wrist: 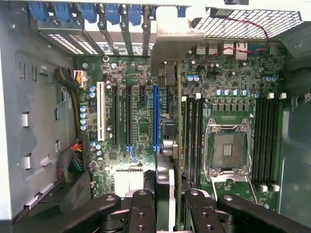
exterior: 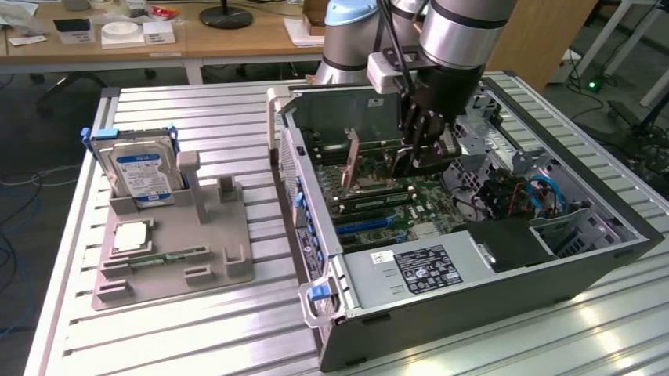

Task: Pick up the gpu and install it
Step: 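Insert the gpu into the slot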

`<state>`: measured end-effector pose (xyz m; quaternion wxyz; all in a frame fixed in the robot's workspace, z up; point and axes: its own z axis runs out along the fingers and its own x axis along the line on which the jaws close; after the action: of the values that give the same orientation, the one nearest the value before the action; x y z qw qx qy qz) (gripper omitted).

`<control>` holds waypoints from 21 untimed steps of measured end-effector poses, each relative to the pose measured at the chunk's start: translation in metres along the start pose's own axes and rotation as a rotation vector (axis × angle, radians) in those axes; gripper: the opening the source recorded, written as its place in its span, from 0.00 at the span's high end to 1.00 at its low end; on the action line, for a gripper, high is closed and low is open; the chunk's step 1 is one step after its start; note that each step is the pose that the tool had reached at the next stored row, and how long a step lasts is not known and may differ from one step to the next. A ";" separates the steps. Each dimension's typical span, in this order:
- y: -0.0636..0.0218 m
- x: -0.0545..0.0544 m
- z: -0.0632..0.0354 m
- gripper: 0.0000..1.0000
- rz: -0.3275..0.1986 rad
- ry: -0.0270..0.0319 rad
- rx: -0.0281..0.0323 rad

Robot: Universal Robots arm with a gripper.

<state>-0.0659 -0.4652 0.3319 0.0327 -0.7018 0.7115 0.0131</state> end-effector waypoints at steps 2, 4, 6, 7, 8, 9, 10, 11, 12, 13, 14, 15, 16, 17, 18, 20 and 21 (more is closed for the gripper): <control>0.0000 0.000 0.0000 0.72 0.000 0.0000 0.0000; 0.0000 0.000 0.0002 0.72 0.000 0.0000 0.0003; 0.0000 0.001 0.0009 0.72 0.000 0.0000 0.0002; 0.0000 0.002 0.0014 0.72 0.000 0.0000 0.0002; 0.0000 0.003 0.0019 0.72 0.000 -0.0002 0.0002; 0.0001 0.004 0.0025 0.72 0.000 -0.0017 0.0004; 0.0001 0.004 0.0030 0.72 0.000 -0.0051 0.0002; 0.0001 0.004 0.0034 0.72 0.000 -0.0084 0.0002; 0.0001 0.004 0.0037 0.72 0.000 -0.0090 0.0002; 0.0002 0.004 0.0038 0.72 0.000 -0.0089 0.0001; 0.0002 0.004 0.0039 0.72 0.000 -0.0090 0.0000; 0.0002 0.004 0.0042 0.72 0.001 -0.0090 0.0001; 0.0002 0.004 0.0043 0.72 0.001 -0.0090 0.0001; 0.0004 0.004 0.0045 0.72 0.001 -0.0088 0.0002; 0.0006 0.004 0.0048 0.72 0.002 -0.0079 0.0003; 0.0011 0.004 0.0052 0.72 0.003 -0.0070 0.0003; 0.0010 0.004 0.0052 0.72 0.003 -0.0069 0.0003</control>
<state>-0.0669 -0.4688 0.3264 0.0352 -0.7007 0.7124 0.0154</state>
